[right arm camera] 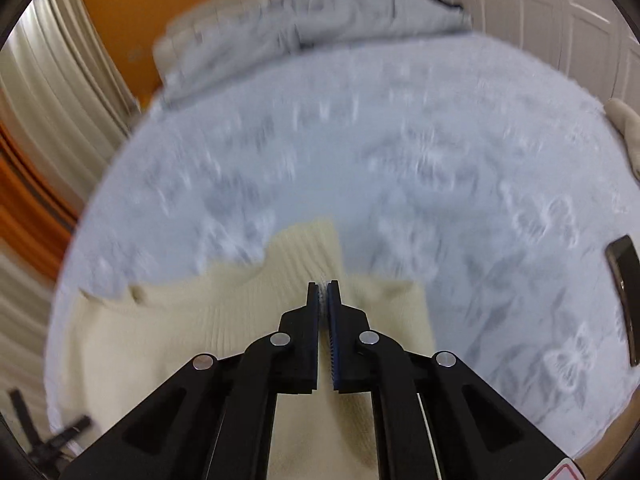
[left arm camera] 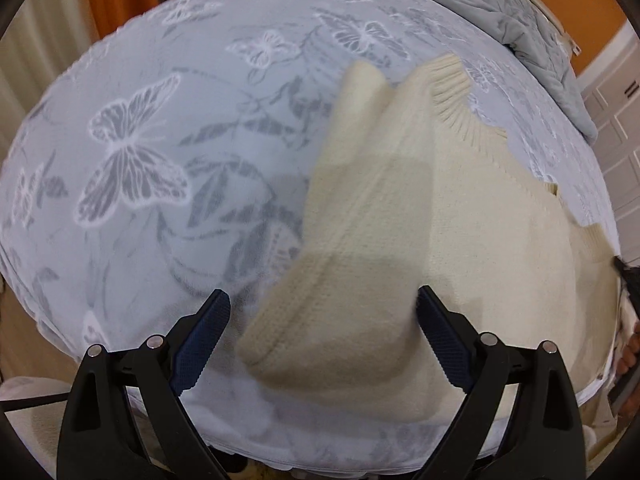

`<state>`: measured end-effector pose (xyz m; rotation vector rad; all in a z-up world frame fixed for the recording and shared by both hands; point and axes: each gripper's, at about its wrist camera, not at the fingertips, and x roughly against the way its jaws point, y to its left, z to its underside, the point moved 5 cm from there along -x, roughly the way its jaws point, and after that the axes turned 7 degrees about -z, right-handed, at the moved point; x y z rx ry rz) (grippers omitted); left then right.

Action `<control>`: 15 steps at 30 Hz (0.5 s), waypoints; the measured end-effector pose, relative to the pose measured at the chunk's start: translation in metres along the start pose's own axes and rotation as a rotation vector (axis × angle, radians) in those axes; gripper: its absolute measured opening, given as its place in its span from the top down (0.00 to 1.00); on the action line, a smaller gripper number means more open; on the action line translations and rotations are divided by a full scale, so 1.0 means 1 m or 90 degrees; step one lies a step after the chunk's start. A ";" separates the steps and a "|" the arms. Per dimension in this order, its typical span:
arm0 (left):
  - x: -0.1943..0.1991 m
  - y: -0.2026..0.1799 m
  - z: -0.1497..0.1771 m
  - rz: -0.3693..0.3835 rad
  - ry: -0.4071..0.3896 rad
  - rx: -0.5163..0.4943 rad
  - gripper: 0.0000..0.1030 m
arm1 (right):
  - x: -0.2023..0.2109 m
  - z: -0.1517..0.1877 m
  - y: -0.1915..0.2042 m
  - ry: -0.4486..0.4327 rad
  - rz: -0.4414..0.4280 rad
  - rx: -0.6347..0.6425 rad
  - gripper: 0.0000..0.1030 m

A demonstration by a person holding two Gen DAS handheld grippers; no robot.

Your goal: Fold small clothes

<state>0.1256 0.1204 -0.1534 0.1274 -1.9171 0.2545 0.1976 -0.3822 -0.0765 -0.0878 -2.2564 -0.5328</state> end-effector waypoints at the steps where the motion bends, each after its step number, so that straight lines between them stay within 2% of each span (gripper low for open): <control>1: -0.001 0.001 0.000 0.001 0.001 0.004 0.11 | -0.006 0.000 -0.006 0.004 0.010 0.003 0.95; 3: -0.004 0.000 0.001 0.001 -0.002 0.009 0.10 | -0.046 0.018 -0.034 0.113 0.057 -0.009 0.95; 4: -0.006 0.000 0.002 -0.002 -0.003 0.009 0.09 | -0.050 0.025 -0.041 0.124 0.049 -0.030 0.96; 9: -0.006 0.007 0.004 0.018 -0.006 0.030 0.08 | 0.010 0.038 0.002 0.038 -0.003 -0.015 0.92; 12: -0.006 0.010 0.006 0.032 -0.013 0.040 0.07 | 0.045 0.070 0.014 0.054 -0.001 0.001 0.88; 13: -0.006 0.009 0.006 0.030 -0.016 0.039 0.07 | 0.051 0.081 0.011 0.066 0.006 -0.010 0.82; 14: -0.005 0.009 0.007 0.028 -0.018 0.039 0.07 | 0.061 0.094 0.000 0.071 0.023 -0.039 0.66; 15: -0.005 0.009 0.008 0.030 -0.020 0.040 0.07 | 0.067 0.106 -0.010 0.074 0.042 -0.066 0.56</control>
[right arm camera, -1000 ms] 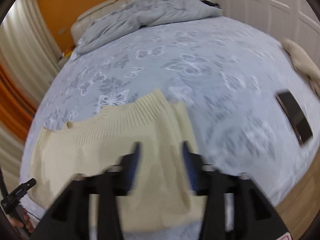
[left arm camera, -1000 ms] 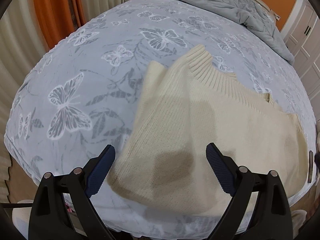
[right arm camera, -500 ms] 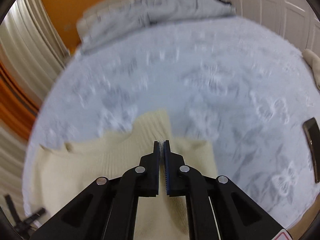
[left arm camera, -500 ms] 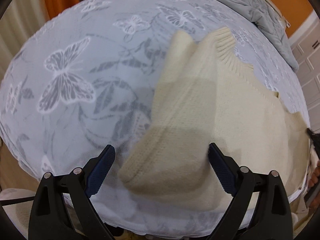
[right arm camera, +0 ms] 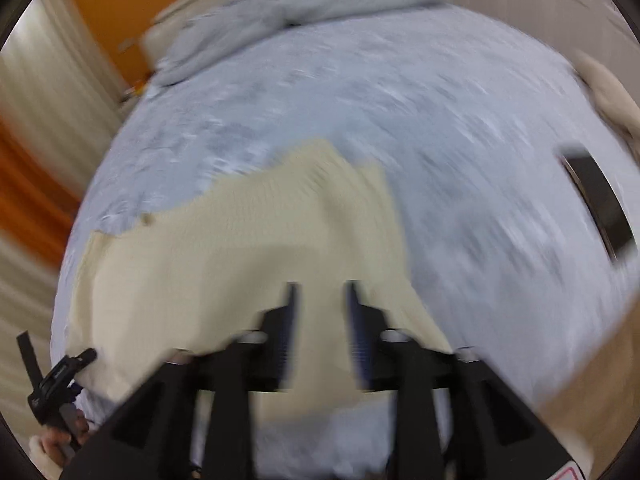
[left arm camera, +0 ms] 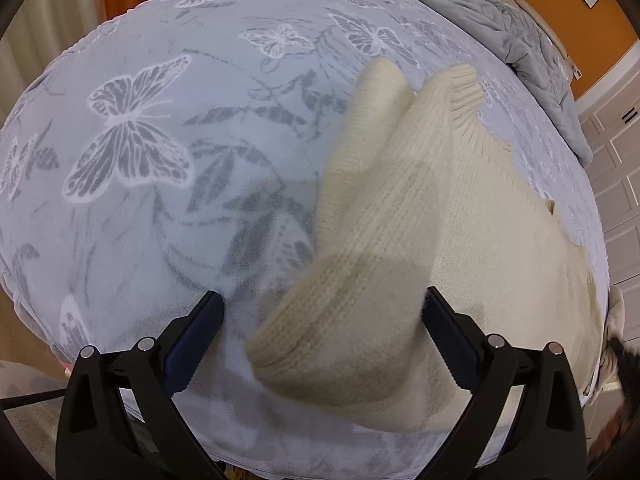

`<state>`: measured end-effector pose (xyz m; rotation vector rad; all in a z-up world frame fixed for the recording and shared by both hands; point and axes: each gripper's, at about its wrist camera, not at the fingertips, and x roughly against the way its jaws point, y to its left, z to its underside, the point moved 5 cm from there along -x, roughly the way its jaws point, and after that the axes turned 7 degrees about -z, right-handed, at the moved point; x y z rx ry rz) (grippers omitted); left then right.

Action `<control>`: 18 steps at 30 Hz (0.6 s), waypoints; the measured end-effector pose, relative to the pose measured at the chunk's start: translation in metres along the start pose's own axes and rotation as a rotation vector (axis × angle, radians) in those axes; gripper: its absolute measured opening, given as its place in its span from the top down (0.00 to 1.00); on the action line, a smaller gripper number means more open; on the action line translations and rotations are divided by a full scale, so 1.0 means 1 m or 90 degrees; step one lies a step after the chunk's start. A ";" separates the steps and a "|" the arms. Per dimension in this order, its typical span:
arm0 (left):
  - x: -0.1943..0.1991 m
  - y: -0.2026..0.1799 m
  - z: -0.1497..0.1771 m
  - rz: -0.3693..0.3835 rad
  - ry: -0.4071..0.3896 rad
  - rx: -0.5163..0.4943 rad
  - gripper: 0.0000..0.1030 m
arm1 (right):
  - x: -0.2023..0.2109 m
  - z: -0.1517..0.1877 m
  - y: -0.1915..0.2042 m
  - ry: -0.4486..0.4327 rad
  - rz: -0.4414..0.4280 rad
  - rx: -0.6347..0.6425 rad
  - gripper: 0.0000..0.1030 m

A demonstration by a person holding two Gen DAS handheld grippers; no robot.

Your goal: Fold small clothes

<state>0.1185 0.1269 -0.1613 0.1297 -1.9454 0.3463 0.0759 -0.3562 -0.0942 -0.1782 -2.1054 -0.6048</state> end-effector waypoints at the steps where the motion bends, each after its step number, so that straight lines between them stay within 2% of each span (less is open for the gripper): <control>1: 0.002 0.001 0.001 0.007 0.000 0.007 0.07 | 0.002 0.012 -0.011 0.006 0.017 -0.024 0.47; 4: 0.011 0.005 0.006 0.049 0.003 0.037 0.07 | -0.011 0.040 -0.031 0.062 0.039 -0.047 0.47; 6: 0.009 0.006 0.010 0.059 0.019 0.049 0.07 | -0.020 0.041 -0.035 0.068 0.022 -0.069 0.38; 7: 0.006 0.006 0.013 0.058 0.026 0.049 0.06 | -0.024 0.039 -0.035 0.064 0.003 -0.084 0.28; 9: 0.005 0.006 0.013 0.060 0.022 0.043 0.06 | -0.037 0.035 -0.036 0.063 -0.013 -0.114 0.26; 10: 0.005 0.007 0.011 0.057 0.020 0.049 0.11 | -0.042 0.031 -0.035 0.061 -0.015 -0.111 0.43; 11: 0.008 0.007 0.010 0.057 0.009 0.055 0.42 | -0.041 0.026 -0.029 0.051 -0.015 -0.087 0.84; 12: 0.010 0.005 0.008 0.083 0.010 0.052 0.60 | -0.035 0.019 -0.023 0.047 -0.038 -0.074 0.89; 13: 0.012 0.004 0.007 0.104 0.031 0.058 0.69 | -0.027 0.012 -0.019 0.032 -0.074 -0.086 0.90; 14: 0.020 0.006 0.005 0.115 0.025 0.073 0.73 | -0.006 0.003 -0.012 -0.003 -0.113 -0.089 0.90; 16: 0.048 0.004 0.000 0.128 -0.003 0.059 0.75 | 0.027 -0.007 -0.001 -0.045 -0.108 -0.050 0.91; 18: 0.057 0.006 0.000 0.102 -0.022 0.043 0.75 | 0.015 -0.003 -0.010 -0.020 -0.067 -0.039 0.91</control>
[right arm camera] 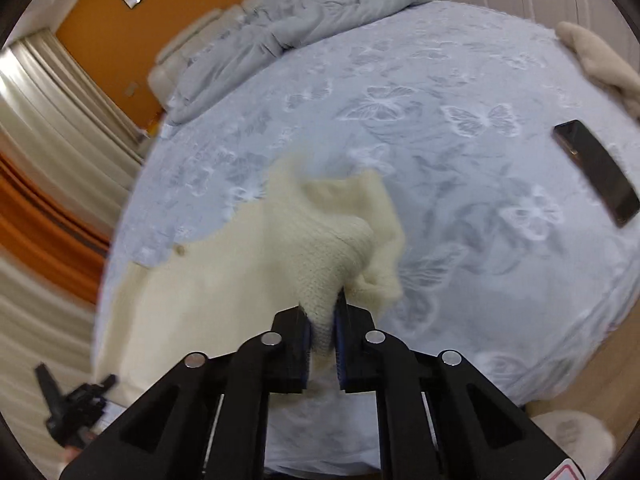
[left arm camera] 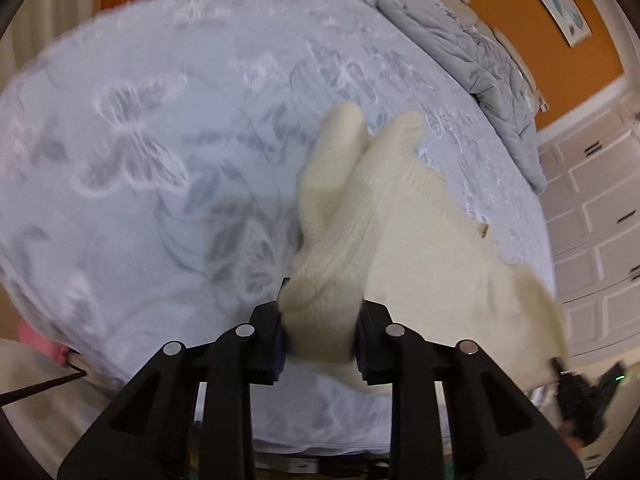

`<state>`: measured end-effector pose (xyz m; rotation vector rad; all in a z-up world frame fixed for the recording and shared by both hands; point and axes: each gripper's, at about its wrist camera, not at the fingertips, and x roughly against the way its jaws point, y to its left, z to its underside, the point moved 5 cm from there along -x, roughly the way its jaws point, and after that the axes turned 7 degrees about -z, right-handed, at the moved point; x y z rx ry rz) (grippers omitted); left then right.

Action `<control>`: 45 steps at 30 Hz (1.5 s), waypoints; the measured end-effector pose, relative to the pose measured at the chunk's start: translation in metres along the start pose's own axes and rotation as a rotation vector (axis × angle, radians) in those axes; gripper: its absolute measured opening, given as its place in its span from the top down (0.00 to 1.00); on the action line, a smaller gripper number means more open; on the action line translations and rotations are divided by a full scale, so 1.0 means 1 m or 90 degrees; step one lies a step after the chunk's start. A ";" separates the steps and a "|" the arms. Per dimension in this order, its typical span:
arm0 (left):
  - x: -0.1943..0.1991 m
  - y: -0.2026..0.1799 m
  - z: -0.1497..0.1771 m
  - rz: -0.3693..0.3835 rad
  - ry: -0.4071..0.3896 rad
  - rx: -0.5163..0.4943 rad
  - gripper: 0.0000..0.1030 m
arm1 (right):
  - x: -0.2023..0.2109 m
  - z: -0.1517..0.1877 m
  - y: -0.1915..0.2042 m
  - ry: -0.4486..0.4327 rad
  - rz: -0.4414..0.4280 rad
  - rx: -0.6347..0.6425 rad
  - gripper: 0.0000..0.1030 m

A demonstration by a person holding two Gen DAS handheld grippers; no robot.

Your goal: Fold small clothes

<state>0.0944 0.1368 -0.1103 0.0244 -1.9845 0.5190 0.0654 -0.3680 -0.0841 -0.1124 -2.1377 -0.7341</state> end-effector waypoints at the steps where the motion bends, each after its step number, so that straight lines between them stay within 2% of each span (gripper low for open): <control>1: -0.007 0.005 0.002 -0.034 0.005 -0.006 0.75 | -0.015 0.006 -0.010 0.037 0.026 0.004 0.88; 2: -0.023 0.011 0.008 -0.053 0.033 -0.007 0.75 | -0.039 0.018 -0.031 0.102 0.075 -0.004 0.87; 3: -0.032 0.015 0.011 -0.051 0.051 0.000 0.73 | -0.048 0.026 -0.044 0.125 0.087 -0.033 0.86; 4: -0.039 0.021 0.014 -0.037 0.050 0.022 0.66 | -0.043 0.028 -0.048 0.106 0.067 -0.067 0.83; 5: -0.037 0.023 0.015 -0.031 0.038 0.032 0.62 | -0.026 0.024 -0.042 0.064 0.056 -0.077 0.77; 7: -0.033 0.022 0.015 -0.021 0.029 0.028 0.58 | -0.001 0.017 -0.019 0.000 0.083 -0.027 0.76; 8: -0.032 0.022 0.016 -0.022 0.027 0.028 0.50 | 0.004 0.014 -0.005 -0.013 0.084 0.004 0.76; 9: -0.030 0.022 0.016 -0.017 0.023 0.032 0.48 | 0.006 0.012 0.012 -0.016 0.075 0.037 0.76; 11: -0.030 0.024 0.015 0.001 0.012 0.047 0.33 | -0.001 0.010 0.055 -0.012 0.058 0.122 0.76; 13: -0.036 0.026 0.012 0.009 0.024 0.064 0.31 | -0.017 0.009 0.071 0.005 0.060 0.162 0.77; 15: -0.040 0.024 0.013 0.012 0.030 0.063 0.30 | -0.051 0.010 0.064 0.060 0.061 0.146 0.79; 17: -0.040 0.022 0.013 0.009 0.021 0.041 0.30 | -0.086 -0.003 0.035 0.097 0.075 0.102 0.90; 19: -0.042 0.019 0.012 0.008 0.018 0.022 0.29 | -0.091 -0.026 0.003 0.061 0.146 0.085 0.97; 20: -0.042 0.019 0.011 0.012 0.016 0.022 0.28 | -0.085 -0.038 -0.015 0.040 0.176 0.038 1.00; 21: -0.043 0.020 0.011 0.017 0.014 0.026 0.28 | -0.075 -0.044 -0.024 0.026 0.153 -0.018 1.00; 22: -0.042 0.021 0.011 0.020 0.013 0.029 0.26 | -0.061 -0.046 -0.021 0.003 0.121 -0.051 0.95; 24: -0.044 0.021 0.008 0.029 0.012 0.040 0.23 | -0.044 -0.038 0.007 -0.011 0.085 -0.015 0.91; 26: -0.047 0.019 0.005 0.040 0.008 0.054 0.14 | -0.043 -0.017 0.051 0.018 0.033 0.044 0.91; 28: -0.050 0.016 0.002 0.037 0.004 0.056 0.11 | -0.059 0.016 0.100 0.075 -0.024 0.112 0.91; 30: -0.054 0.012 0.000 0.033 0.000 0.052 0.08 | -0.078 0.035 0.131 0.113 -0.051 0.149 0.91; 33: -0.054 0.012 -0.001 0.043 -0.005 0.052 0.08 | -0.110 0.050 0.154 0.143 -0.048 0.170 0.91; 34: -0.054 0.014 -0.002 0.054 -0.003 0.058 0.09 | -0.123 0.053 0.155 0.159 -0.045 0.165 0.91; 35: -0.053 0.016 -0.003 0.065 -0.001 0.065 0.16 | -0.142 0.056 0.152 0.185 -0.029 0.157 0.90; 36: -0.053 0.018 -0.004 0.073 0.000 0.069 0.24 | -0.147 0.059 0.151 0.187 -0.023 0.152 0.90; 37: -0.055 0.020 -0.006 0.097 0.010 0.071 0.56 | -0.150 0.058 0.150 0.173 -0.029 0.147 0.90; 38: -0.060 0.021 -0.007 0.117 0.032 0.077 0.67 | -0.149 0.058 0.150 0.173 -0.033 0.143 0.91; 39: -0.063 0.024 -0.009 0.128 0.041 0.094 0.68 | -0.148 0.058 0.148 0.176 -0.039 0.136 0.92; 41: -0.055 0.023 -0.014 0.153 0.034 0.111 0.77 | -0.151 0.055 0.145 0.182 -0.052 0.119 0.96; 45: -0.009 -0.016 -0.027 0.195 -0.028 0.047 0.82 | -0.152 0.055 0.135 0.181 -0.084 0.096 0.97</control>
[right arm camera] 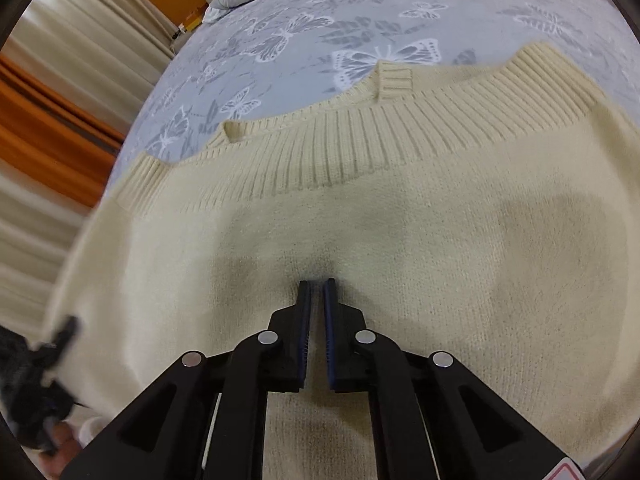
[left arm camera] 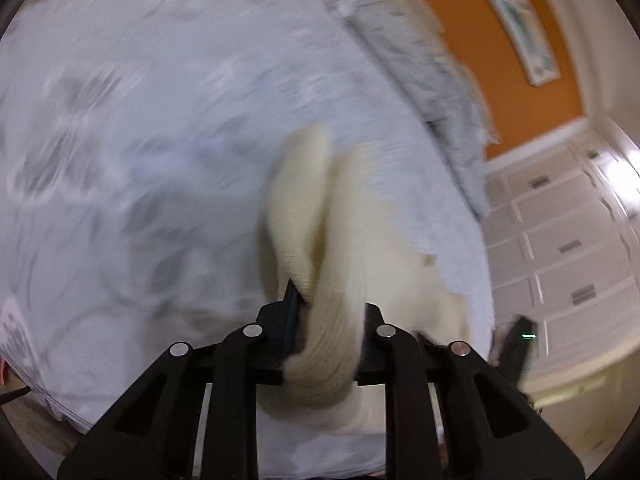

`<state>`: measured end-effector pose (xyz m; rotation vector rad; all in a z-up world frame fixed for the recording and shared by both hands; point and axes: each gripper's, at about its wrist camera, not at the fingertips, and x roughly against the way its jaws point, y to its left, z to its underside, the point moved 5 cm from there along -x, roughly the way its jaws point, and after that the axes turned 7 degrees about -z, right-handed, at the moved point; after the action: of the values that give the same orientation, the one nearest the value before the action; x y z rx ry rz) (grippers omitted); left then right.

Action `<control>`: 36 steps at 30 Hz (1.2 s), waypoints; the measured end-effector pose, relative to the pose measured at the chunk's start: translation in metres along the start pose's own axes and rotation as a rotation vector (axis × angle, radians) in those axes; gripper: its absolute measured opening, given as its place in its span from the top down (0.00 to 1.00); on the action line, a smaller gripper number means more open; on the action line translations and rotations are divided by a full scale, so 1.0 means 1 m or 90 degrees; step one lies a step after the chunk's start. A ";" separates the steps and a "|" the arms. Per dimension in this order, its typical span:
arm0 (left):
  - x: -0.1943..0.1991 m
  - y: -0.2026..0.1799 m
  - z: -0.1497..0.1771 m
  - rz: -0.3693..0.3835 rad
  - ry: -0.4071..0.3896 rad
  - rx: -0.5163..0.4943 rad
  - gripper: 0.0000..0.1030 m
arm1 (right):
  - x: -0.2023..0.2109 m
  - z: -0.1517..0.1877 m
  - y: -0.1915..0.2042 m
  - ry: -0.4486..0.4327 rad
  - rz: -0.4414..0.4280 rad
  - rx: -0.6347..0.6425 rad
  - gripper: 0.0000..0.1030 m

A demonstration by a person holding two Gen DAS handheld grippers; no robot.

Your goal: Fold small clothes

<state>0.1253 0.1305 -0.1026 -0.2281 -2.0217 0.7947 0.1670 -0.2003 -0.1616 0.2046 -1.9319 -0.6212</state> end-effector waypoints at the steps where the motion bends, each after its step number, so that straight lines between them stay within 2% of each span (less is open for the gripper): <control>1: 0.010 -0.023 -0.002 0.016 -0.012 -0.026 0.82 | 0.000 0.000 0.000 -0.003 -0.002 0.003 0.97; 5: 0.028 -0.106 0.005 0.059 -0.038 -0.134 0.83 | 0.000 -0.006 -0.003 -0.007 -0.017 0.003 0.97; 7: 0.025 -0.146 0.017 0.084 -0.028 -0.176 0.83 | 0.007 -0.007 -0.005 -0.007 -0.029 0.001 0.95; 10: 0.010 -0.195 0.039 0.093 -0.008 -0.239 0.83 | 0.032 -0.006 -0.014 -0.027 -0.035 -0.007 0.89; 13: -0.015 -0.230 0.066 0.093 0.025 -0.283 0.84 | 0.072 0.002 -0.037 -0.062 -0.023 -0.004 0.88; 17: -0.055 -0.251 0.108 0.077 0.091 -0.321 0.85 | 0.113 0.014 -0.078 -0.091 0.004 -0.035 0.83; 19: -0.078 -0.253 0.131 0.048 0.126 -0.335 0.83 | 0.125 0.019 -0.095 -0.098 0.007 -0.058 0.82; 21: -0.087 -0.248 0.145 0.046 0.145 -0.333 0.80 | 0.136 0.023 -0.109 -0.105 0.000 -0.080 0.82; 22: -0.088 -0.244 0.151 0.035 0.159 -0.328 0.74 | 0.141 0.023 -0.113 -0.108 -0.012 -0.091 0.77; 23: -0.083 -0.239 0.154 0.035 0.164 -0.327 0.59 | 0.144 0.022 -0.115 -0.110 -0.037 -0.107 0.63; 24: -0.076 -0.236 0.154 0.038 0.157 -0.330 0.49 | 0.146 0.020 -0.114 -0.114 -0.062 -0.119 0.53; 25: -0.062 -0.233 0.153 0.041 0.134 -0.339 0.34 | 0.148 0.019 -0.113 -0.119 -0.083 -0.129 0.36; 26: -0.049 -0.229 0.151 0.042 0.114 -0.348 0.23 | 0.148 0.014 -0.110 -0.123 -0.106 -0.138 0.26; 28: -0.026 -0.218 0.149 0.024 0.078 -0.361 0.13 | 0.141 0.002 -0.102 -0.114 -0.142 -0.143 0.24; 30: -0.011 -0.201 0.148 0.011 0.070 -0.362 0.13 | 0.126 -0.009 -0.090 -0.080 -0.158 -0.129 0.23; 33: 0.003 -0.169 0.141 -0.020 0.075 -0.324 0.13 | 0.089 -0.020 -0.069 -0.021 -0.115 -0.106 0.23; 36: 0.014 -0.141 0.137 -0.031 0.084 -0.267 0.13 | 0.064 -0.018 -0.047 0.010 -0.089 -0.106 0.23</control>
<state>0.0263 -0.0335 -0.0559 -0.4548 -2.0409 0.3081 0.1486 -0.2727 -0.1290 0.2395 -1.8514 -0.8665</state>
